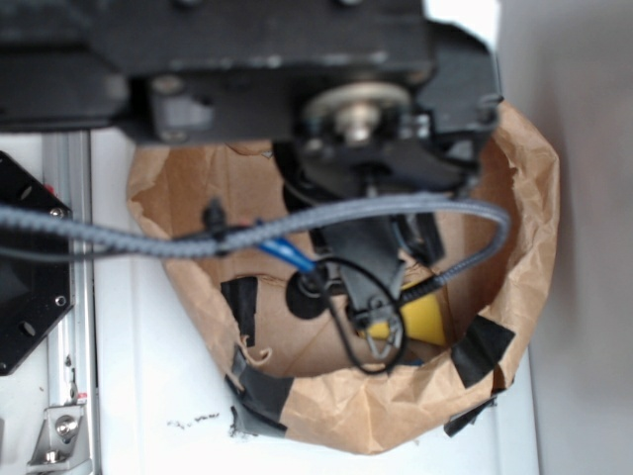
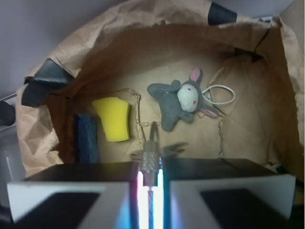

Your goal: Grab the silver keys.

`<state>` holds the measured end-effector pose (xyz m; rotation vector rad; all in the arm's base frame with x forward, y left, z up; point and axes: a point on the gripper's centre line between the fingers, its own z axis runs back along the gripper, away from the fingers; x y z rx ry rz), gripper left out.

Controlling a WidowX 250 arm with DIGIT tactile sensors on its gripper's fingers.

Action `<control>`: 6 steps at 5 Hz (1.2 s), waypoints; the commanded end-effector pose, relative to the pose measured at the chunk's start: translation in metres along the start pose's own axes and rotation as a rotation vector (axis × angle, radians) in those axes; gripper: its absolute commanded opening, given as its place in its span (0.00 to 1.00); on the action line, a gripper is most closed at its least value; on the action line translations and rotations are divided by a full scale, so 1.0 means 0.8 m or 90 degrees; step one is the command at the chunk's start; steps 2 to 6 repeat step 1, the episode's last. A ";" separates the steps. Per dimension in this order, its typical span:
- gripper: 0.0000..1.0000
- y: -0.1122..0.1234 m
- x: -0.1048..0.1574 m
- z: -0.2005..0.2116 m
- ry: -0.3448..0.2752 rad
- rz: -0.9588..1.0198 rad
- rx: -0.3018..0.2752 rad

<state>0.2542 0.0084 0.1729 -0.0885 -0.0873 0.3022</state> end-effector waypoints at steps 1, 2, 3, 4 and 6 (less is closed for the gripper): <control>0.00 0.011 -0.003 0.019 -0.040 0.020 0.002; 0.00 0.011 -0.003 0.019 -0.040 0.020 0.002; 0.00 0.011 -0.003 0.019 -0.040 0.020 0.002; 0.00 0.011 -0.003 0.019 -0.040 0.020 0.002; 0.00 0.011 -0.003 0.019 -0.040 0.020 0.002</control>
